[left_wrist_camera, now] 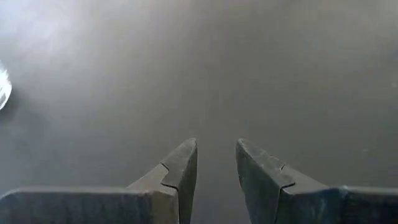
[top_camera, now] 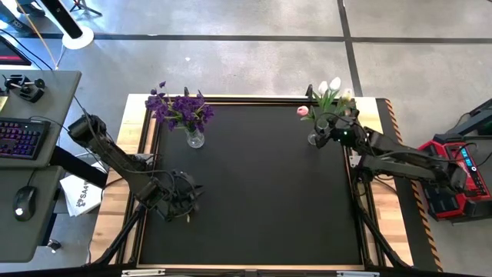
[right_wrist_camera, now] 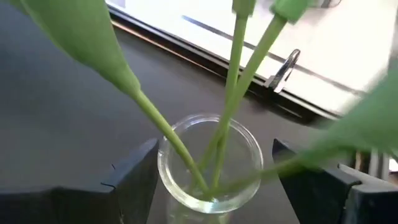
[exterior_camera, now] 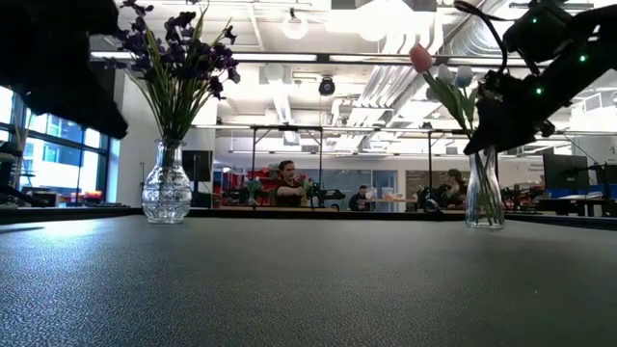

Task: Sort flowers into vase by color
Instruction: Move the right transparent flower vase to the top right, then adjust the left transparent flower vase

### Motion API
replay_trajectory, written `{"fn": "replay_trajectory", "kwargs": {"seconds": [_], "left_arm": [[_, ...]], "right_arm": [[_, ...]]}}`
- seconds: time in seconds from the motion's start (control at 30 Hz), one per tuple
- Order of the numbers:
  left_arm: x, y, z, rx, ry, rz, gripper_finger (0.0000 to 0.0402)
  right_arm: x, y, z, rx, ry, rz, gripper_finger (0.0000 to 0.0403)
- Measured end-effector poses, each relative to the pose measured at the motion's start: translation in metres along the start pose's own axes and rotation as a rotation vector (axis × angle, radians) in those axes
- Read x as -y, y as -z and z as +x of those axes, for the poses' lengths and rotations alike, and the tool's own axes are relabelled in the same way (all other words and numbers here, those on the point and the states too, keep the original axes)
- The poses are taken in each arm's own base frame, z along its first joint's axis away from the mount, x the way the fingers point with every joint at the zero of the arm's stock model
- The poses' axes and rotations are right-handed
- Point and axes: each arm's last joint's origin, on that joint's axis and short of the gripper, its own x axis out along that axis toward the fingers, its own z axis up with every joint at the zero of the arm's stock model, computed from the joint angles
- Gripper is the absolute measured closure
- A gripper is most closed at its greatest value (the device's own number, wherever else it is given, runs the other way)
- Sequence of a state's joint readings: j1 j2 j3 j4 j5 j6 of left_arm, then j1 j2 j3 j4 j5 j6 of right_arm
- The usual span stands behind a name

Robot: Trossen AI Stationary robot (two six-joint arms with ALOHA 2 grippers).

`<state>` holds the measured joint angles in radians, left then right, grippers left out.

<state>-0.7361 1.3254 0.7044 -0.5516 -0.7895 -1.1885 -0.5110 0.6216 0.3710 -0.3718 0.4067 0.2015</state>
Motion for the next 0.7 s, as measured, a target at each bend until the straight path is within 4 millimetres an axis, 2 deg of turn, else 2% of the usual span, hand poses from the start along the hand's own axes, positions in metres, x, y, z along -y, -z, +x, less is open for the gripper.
{"fn": "replay_trajectory", "kwargs": {"seconds": [0.43, 0.57, 0.7], "left_arm": [[-0.02, 0.021, 0.009, -0.116, -0.073, -0.173, 0.03], [-0.022, 0.023, 0.01, -0.123, -0.081, -0.203, 0.03], [-0.022, 0.022, 0.01, -0.115, -0.087, -0.234, 0.03]], "right_arm": [[0.003, -0.007, -0.015, -0.151, -0.01, 0.201, 0.0109], [0.004, -0.013, -0.025, -0.249, -0.042, 0.243, 0.0109], [-0.001, -0.009, -0.025, -0.383, -0.133, 0.254, 0.0109]]}}
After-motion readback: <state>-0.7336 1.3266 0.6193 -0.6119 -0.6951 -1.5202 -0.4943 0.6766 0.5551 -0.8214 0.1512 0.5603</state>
